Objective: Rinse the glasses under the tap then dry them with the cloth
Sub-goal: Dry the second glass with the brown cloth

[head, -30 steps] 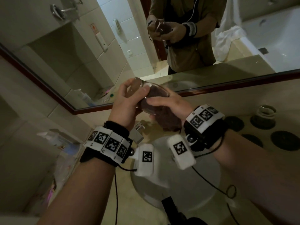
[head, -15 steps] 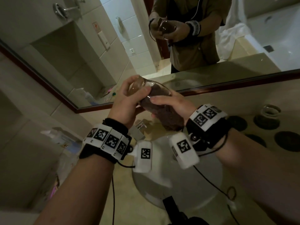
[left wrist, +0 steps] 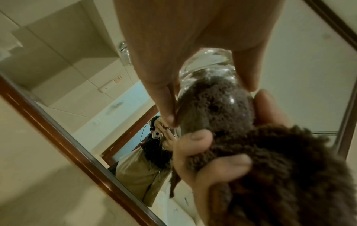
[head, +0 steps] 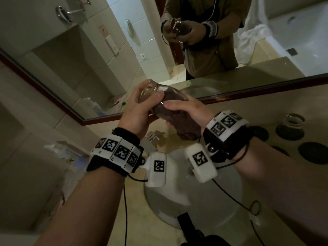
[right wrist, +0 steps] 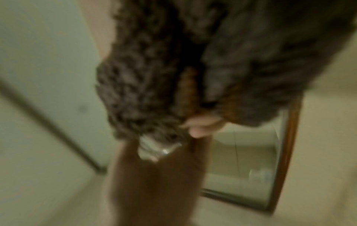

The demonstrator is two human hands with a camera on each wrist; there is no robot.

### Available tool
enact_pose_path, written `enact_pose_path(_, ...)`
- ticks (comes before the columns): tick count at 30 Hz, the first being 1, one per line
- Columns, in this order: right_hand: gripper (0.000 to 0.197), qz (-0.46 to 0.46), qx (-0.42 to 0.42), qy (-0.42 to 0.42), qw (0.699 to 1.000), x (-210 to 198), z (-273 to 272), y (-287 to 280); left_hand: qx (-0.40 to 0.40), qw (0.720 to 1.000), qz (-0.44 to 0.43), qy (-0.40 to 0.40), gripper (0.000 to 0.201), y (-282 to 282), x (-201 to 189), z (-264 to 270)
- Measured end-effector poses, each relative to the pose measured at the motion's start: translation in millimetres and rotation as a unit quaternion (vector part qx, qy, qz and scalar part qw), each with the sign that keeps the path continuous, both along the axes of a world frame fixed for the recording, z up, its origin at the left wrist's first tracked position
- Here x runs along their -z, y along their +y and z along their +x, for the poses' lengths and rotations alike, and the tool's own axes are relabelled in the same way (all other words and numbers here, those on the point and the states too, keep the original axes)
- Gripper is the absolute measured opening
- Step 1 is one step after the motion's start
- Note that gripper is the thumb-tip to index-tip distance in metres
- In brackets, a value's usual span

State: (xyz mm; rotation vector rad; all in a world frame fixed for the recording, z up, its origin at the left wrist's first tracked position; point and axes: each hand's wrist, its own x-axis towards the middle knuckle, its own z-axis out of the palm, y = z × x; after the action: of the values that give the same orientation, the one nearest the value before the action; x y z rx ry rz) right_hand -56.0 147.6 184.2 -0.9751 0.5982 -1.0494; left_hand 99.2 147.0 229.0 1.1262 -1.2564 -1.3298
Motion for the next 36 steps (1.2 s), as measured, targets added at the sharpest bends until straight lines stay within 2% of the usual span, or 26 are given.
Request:
enact_pose_path(2,0.061,-0.096,0.109,0.107,0.984,-5.6,2.5,3.6,-0.001,1.0,0.015,0.005,0.074,0.8,-0.8,-1.4)
enact_pose_path(4,0.078,-0.222,0.208,0.24,0.922,-9.5,7.1,6.0,0.005,0.999,0.043,0.023,0.07,2.8,-4.3,-5.6)
enact_pose_path(5,0.084,-0.265,0.223,0.282,0.895,-11.0,9.1,7.9,0.013,0.998,0.045,0.032,0.066,3.3,-4.4,-6.7)
enact_pose_path(6,0.087,-0.288,0.23,0.297,0.881,-10.1,10.4,8.1,0.017,0.998,0.041,0.038,0.061,2.5,-4.1,-7.2)
enact_pose_path(7,0.085,-0.295,0.232,0.287,0.881,-8.7,10.9,8.2,0.012,0.999,0.03,0.036,0.058,2.1,-4.8,-7.8)
enact_pose_path(8,0.082,-0.272,0.23,0.256,0.899,-6.5,10.8,5.3,0.004,0.999,0.014,0.035,0.057,0.4,-5.8,-6.8)
enact_pose_path(9,0.078,-0.221,0.213,0.197,0.931,-6.5,9.8,3.1,0.004,0.999,-0.002,0.034,0.059,0.4,-7.7,-5.7)
enact_pose_path(11,0.073,-0.094,0.116,0.057,0.987,-7.2,8.8,0.2,0.015,0.999,-0.014,0.03,0.064,0.7,-9.3,-3.3)
enact_pose_path(12,0.074,-0.056,0.074,0.022,0.995,-5.6,8.0,-2.8,0.025,0.999,-0.009,0.034,0.066,1.1,-8.7,-3.2)
enact_pose_path(14,0.074,-0.066,0.084,0.052,0.993,-4.9,8.5,-3.9,0.024,0.999,0.003,0.049,0.062,3.8,-6.5,-4.9)
enact_pose_path(15,0.073,-0.104,0.128,0.106,0.981,-6.9,8.6,-0.7,0.009,0.998,0.01,0.054,0.057,6.1,-6.0,-6.6)
enact_pose_path(16,0.074,-0.159,0.172,0.175,0.956,-8.9,8.6,1.9,-0.005,0.998,0.023,0.055,0.055,7.3,-5.4,-7.8)
enact_pose_path(18,0.082,-0.287,0.21,0.336,0.872,-10.8,8.7,7.2,-0.001,0.998,0.057,0.042,0.061,8.6,-4.6,-9.4)
enact_pose_path(19,0.084,-0.325,0.212,0.389,0.836,-11.1,9.0,10.3,0.01,0.997,0.07,0.036,0.058,8.5,-4.8,-9.2)
enact_pose_path(20,0.084,-0.337,0.213,0.407,0.822,-10.0,9.6,11.3,0.011,0.996,0.078,0.036,0.052,7.8,-4.7,-7.7)
enact_pose_path(21,0.086,-0.334,0.212,0.399,0.827,-7.8,11.1,12.4,0.009,0.996,0.079,0.034,0.047,6.7,-3.8,-5.7)
enact_pose_path(22,0.088,-0.31,0.208,0.37,0.851,-4.7,13.1,11.7,-0.001,0.997,0.071,0.024,0.045,6.1,-3.6,-4.5)
enact_pose_path(25,0.085,-0.131,0.151,0.183,0.963,1.5,16.8,6.6,-0.036,0.999,0.018,-0.023,0.056,6.3,-1.5,-1.9)
enact_pose_path(26,0.085,-0.076,0.118,0.127,0.982,4.2,16.7,4.3,-0.04,0.999,0.004,-0.034,0.057,7.0,-1.0,-1.3)
enact_pose_path(28,0.088,-0.052,0.102,0.117,0.987,7.2,17.3,3.2,-0.036,0.999,-0.005,-0.026,0.055,7.6,1.5,1.9)
enact_pose_path(30,0.081,-0.118,0.15,0.191,0.963,2.0,18.6,10.6,-0.011,1.0,0.004,0.007,0.049,10.0,4.1,4.5)
enact_pose_path(31,0.08,-0.173,0.173,0.243,0.939,-1.2,18.3,13.9,0.003,1.0,0.019,0.023,0.05,11.7,4.5,5.2)
enact_pose_path(33,0.083,-0.283,0.193,0.364,0.866,-5.1,15.8,17.1,0.015,0.997,0.059,0.041,0.059,14.8,3.7,5.2)
enact_pose_path(34,0.084,-0.312,0.199,0.397,0.84,-6.3,15.1,17.5,0.017,0.997,0.063,0.041,0.059,15.0,2.9,4.3)
enact_pose_path(35,0.086,-0.32,0.205,0.401,0.834,-5.3,16.3,17.2,0.012,0.998,0.05,0.032,0.053,14.3,2.0,3.4)
enact_pose_path(36,0.09,-0.318,0.213,0.381,0.842,-3.5,18.3,17.4,-0.002,0.999,0.033,0.024,0.047,13.3,0.9,2.4)
